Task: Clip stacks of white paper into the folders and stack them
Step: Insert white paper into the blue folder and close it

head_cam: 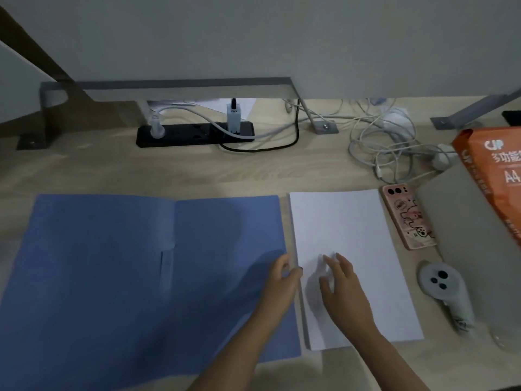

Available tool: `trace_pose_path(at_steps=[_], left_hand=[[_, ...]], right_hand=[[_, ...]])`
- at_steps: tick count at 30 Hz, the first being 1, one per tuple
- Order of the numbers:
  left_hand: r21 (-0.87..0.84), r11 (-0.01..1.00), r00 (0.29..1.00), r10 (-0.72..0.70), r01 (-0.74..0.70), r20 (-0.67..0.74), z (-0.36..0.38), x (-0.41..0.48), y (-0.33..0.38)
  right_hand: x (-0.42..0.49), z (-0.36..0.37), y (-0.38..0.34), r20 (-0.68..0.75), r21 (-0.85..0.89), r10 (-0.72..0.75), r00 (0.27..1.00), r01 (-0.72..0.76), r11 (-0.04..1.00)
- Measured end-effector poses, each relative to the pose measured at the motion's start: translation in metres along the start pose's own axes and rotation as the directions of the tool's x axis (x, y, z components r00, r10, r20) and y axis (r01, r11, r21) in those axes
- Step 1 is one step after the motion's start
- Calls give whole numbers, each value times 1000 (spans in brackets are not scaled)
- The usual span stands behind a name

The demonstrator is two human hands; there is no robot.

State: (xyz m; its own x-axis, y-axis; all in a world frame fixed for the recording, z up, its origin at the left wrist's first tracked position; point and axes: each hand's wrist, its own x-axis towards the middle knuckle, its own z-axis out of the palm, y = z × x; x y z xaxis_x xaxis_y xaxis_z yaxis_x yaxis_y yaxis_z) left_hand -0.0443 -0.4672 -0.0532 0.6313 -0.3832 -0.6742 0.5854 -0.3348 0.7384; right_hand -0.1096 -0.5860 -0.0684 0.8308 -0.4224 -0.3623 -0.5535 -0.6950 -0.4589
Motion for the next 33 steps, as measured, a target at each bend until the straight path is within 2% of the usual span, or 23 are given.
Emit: trace_pose_path(at_steps=[3,7,12,15,20,24,27,33], left_hand=[[-34,995,994,-94,92,-50,16,10,4],[-14,986,980,-168,167,-104,25,22,13],[-95,952,947,-301,291,-111,22,35,21],[-135,940,941,-326,313,-90,23,36,21],[-111,971,969,-224,212,-108,28,33,19],[-163,978,988,-143,132,-60,30,23,8],[-187,980,997,-72,66,-30,34,14,1],[-91,994,998,62,-63,-21,42,3,-1]], right_hand=[[5,2,5,85,-115,-35,996,45,992],[7,1,5,78,-115,-51,996,60,992],[7,-2,7,115,-120,-51,992,65,991],[7,-4,6,124,-110,-52,991,66,992],[7,-6,2,117,-32,-14,993,18,999],[8,-7,-1,169,47,22,985,-30,998],[9,-10,3,150,110,7,989,-23,994],[11,-17,11,179,228,4,984,-46,973]])
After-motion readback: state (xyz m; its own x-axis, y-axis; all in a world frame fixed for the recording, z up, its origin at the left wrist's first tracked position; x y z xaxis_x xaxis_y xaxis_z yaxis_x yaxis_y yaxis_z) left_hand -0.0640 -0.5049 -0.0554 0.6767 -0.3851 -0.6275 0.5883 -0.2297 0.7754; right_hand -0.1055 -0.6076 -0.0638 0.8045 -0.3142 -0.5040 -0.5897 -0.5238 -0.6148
